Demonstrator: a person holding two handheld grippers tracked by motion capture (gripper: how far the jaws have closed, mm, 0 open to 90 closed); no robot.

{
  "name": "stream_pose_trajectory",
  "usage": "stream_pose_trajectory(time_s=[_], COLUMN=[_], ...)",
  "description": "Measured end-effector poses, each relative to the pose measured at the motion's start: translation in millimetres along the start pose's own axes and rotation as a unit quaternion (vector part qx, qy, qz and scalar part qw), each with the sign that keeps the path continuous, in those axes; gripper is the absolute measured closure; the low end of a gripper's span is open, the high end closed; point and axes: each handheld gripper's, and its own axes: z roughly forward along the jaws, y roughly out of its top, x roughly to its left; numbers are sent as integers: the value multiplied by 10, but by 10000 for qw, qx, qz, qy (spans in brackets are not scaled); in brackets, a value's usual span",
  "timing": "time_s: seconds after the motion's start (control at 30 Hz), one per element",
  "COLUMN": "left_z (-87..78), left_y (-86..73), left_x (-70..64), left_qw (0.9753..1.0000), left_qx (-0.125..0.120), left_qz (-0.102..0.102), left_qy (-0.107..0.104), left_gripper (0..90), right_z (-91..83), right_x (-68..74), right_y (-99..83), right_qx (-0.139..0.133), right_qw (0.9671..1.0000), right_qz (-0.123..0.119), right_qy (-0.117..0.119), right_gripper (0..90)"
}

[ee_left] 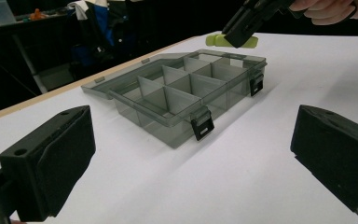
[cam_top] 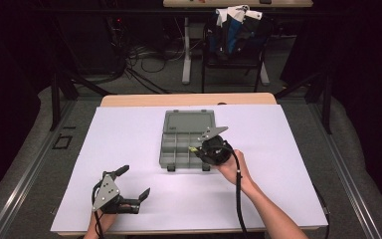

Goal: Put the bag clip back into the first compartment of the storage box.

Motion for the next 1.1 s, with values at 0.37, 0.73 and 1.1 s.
stream_pose_trajectory(time_s=[0.37,0.73,1.1], left_z=[-6,-2,1], left_y=[0,0,0], left_x=[7,-3,-3], left_qw=[10000,10000,10000], left_qx=[0,-2,4], left_qz=[-3,-8,-2], left_qy=[9,-7,-10], left_gripper=[0,0,0], right_z=[72,120,189], right_x=[-11,-53,-91], right_y=[97,190,258], right_qx=[-5,-33,-35], right_qw=[10000,10000,10000], right_qz=[-28,1,31], right_qy=[44,49,63], right_gripper=[804,804,804])
